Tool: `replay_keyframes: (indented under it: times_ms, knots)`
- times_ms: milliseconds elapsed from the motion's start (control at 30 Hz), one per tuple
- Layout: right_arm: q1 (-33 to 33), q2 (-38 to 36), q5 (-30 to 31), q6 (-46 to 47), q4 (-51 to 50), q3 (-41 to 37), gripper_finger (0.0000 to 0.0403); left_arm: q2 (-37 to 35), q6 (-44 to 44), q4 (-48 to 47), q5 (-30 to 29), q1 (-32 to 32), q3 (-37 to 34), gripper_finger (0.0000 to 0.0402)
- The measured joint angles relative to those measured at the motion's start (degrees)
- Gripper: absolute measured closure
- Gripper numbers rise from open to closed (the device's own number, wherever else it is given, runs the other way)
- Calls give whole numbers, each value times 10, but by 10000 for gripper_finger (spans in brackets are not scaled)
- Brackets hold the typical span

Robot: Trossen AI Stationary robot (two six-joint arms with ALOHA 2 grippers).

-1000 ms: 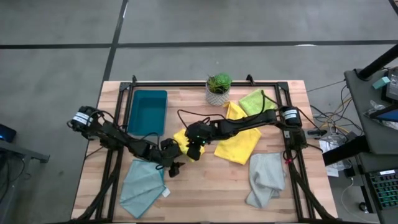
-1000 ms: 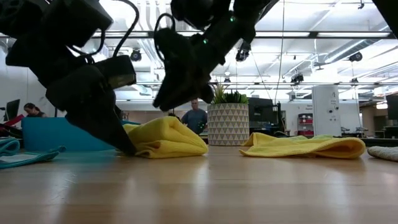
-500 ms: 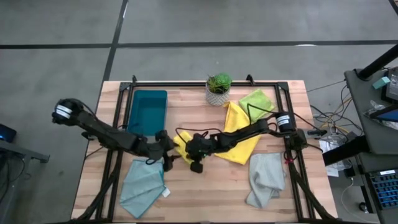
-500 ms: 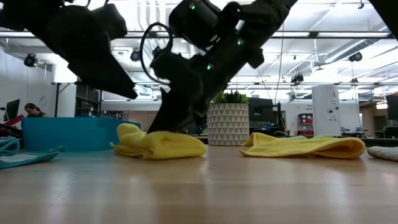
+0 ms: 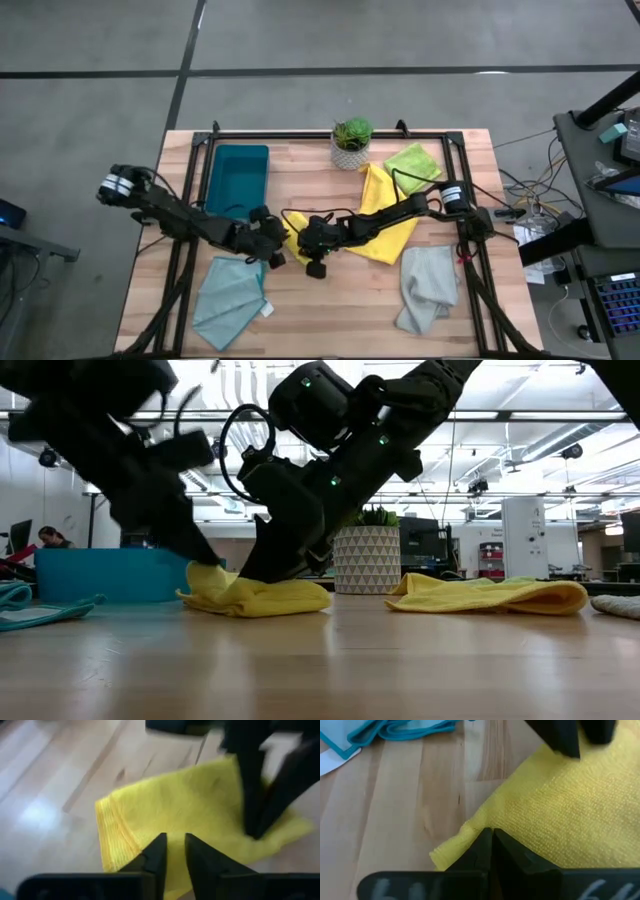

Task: Fold microfiber towels
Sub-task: Fold the left yellow towel

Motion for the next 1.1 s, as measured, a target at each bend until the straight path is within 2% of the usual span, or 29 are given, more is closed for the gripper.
replay_keyframes:
  times_ms: [133,467,1000,1100]
  knots:
    - [2,0,-32,-12,-6,-4,390,30,-11,-5,6,1,1,396]
    - [3,-5,-44,-31,-52,-4,390,33,-27,-29,62,1,3,396]
    - [3,-38,-48,-45,-80,-7,389,-65,-25,-72,71,0,8,396]
    - [3,-42,-48,-39,-81,-7,378,-79,-25,-70,71,0,8,396]
